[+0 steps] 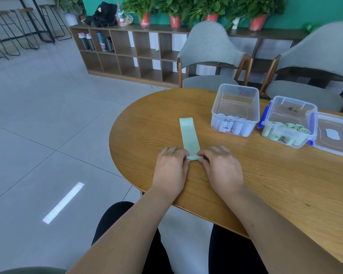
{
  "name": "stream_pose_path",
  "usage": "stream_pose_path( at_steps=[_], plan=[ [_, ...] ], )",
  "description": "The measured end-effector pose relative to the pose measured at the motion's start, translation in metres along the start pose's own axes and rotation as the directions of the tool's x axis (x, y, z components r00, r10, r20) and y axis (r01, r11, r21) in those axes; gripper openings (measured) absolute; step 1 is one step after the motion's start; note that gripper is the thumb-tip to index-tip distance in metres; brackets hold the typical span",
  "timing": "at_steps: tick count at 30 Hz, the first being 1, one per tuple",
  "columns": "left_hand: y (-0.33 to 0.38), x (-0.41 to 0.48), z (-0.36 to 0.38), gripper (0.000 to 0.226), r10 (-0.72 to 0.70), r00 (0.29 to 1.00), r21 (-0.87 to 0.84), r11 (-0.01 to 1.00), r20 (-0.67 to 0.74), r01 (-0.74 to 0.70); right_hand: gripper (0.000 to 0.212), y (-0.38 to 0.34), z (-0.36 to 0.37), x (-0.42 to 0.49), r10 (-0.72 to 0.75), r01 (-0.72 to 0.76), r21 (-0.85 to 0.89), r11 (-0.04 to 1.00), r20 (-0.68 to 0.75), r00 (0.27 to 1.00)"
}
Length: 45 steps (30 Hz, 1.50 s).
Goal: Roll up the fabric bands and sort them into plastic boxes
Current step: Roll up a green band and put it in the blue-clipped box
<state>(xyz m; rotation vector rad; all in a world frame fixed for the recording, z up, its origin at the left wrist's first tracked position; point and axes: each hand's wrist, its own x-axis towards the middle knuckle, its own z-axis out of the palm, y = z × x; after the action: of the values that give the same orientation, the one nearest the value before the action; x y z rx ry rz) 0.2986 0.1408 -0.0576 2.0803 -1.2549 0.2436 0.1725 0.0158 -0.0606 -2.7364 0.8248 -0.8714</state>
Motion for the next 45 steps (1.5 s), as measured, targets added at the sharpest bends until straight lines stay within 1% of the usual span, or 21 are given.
stream_pose_path(
  at_steps=[14, 21, 26, 31, 33, 36, 41, 45],
  plan=[
    [0.002, -0.041, -0.018, 0.014, 0.057, 0.998, -0.05, 0.997, 0.018, -0.056, 0.012, -0.006, -0.027, -0.042, -0.069, 0.063, 0.087, 0.994, 0.064, 0.996],
    [0.003, -0.052, -0.02, 0.015, 0.055, 0.998, -0.097, 0.994, 0.011, -0.054, 0.012, -0.009, -0.028, -0.05, -0.063, 0.055, 0.095, 0.994, 0.077, 0.995],
    [0.005, -0.047, -0.02, 0.01, 0.05, 0.998, -0.063, 0.997, 0.036, -0.047, 0.014, -0.01, -0.026, -0.044, -0.047, 0.038, 0.085, 0.996, 0.097, 0.994],
    [0.005, -0.042, -0.022, 0.013, 0.037, 0.997, -0.061, 0.998, 0.062, -0.034, 0.016, -0.009, -0.025, -0.04, -0.029, 0.017, 0.097, 0.995, 0.123, 0.992],
    [0.005, -0.042, -0.023, 0.016, 0.042, 0.997, -0.07, 0.997, 0.059, -0.038, 0.013, -0.008, -0.027, -0.039, -0.013, -0.001, 0.123, 0.992, 0.114, 0.993],
    [0.004, -0.042, -0.023, 0.012, 0.054, 0.997, -0.052, 0.997, 0.048, -0.051, 0.005, -0.009, -0.029, -0.039, -0.013, 0.001, 0.125, 0.992, 0.102, 0.995],
    [0.002, -0.036, -0.022, 0.011, 0.084, 0.995, -0.021, 0.996, 0.052, -0.083, 0.016, -0.01, -0.026, -0.038, -0.021, 0.014, 0.061, 0.998, 0.109, 0.994],
    [0.001, -0.033, -0.022, 0.013, 0.083, 0.996, -0.024, 0.996, 0.031, -0.082, 0.024, -0.008, -0.028, -0.034, -0.01, -0.003, 0.09, 0.996, 0.149, 0.989]
  ],
)
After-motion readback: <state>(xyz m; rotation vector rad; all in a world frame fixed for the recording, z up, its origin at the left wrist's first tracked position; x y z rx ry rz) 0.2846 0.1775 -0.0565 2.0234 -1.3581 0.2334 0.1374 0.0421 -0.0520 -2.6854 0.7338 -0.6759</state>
